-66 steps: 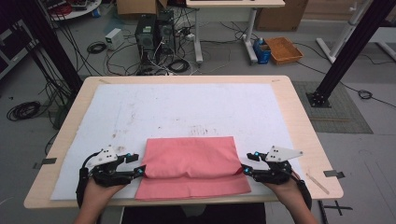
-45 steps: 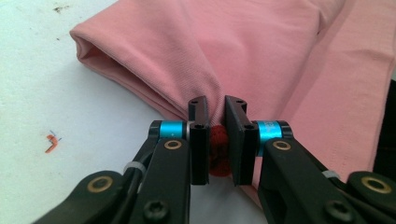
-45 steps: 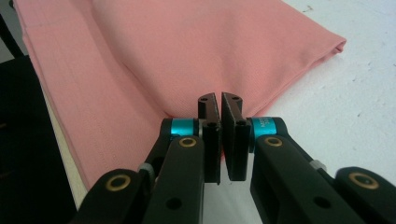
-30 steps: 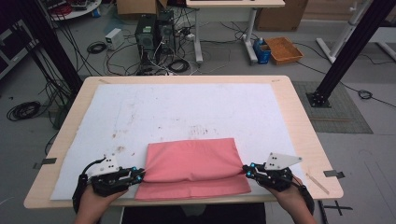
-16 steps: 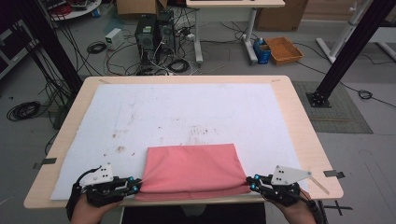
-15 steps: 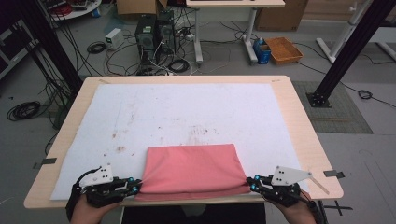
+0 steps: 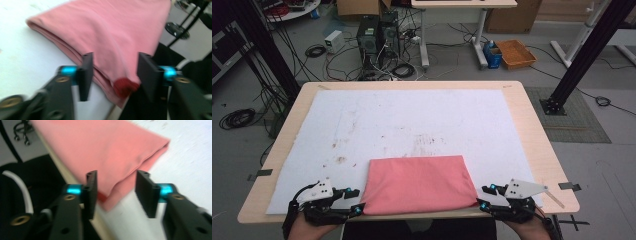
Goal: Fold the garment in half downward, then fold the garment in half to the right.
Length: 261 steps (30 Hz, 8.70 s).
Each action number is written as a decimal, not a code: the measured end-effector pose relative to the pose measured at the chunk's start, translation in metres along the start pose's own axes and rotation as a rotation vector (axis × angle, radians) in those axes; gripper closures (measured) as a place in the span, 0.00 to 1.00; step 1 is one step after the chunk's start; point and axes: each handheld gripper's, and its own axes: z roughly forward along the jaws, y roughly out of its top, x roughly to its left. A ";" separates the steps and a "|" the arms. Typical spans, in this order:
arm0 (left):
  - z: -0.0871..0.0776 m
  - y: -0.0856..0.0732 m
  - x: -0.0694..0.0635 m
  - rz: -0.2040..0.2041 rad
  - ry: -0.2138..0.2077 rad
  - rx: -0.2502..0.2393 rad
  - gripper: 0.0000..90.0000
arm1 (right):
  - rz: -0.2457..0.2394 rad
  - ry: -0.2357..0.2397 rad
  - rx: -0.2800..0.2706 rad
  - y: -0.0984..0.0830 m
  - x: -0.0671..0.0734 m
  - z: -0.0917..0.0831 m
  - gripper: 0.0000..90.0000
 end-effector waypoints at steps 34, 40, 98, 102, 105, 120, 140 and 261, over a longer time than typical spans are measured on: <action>0.073 0.048 0.077 -0.094 0.139 0.132 0.42 | 0.129 -0.038 0.155 0.062 -0.085 0.107 0.68; 0.073 0.046 0.072 -0.058 0.175 0.147 0.77 | 0.139 -0.026 0.160 0.054 -0.087 0.107 0.93; 0.100 0.089 0.102 -0.103 0.214 0.047 0.42 | 0.165 -0.272 0.061 0.082 -0.125 0.097 0.43; 0.085 0.080 0.090 -0.099 0.193 0.026 0.39 | 0.175 -0.270 0.034 0.074 -0.119 0.095 0.36; 0.075 0.074 0.082 -0.108 0.180 0.005 0.36 | 0.171 -0.260 0.027 0.070 -0.116 0.096 0.35; 0.065 0.068 0.059 -0.072 0.170 0.021 0.33 | 0.158 -0.246 0.015 0.073 -0.109 0.097 0.34; 0.079 0.044 0.041 -0.088 0.201 0.168 0.37 | 0.153 -0.237 -0.010 0.083 -0.109 0.096 0.34; 0.118 0.108 -0.012 0.037 -0.192 0.049 0.87 | -0.109 0.088 0.091 0.210 -0.039 0.225 0.96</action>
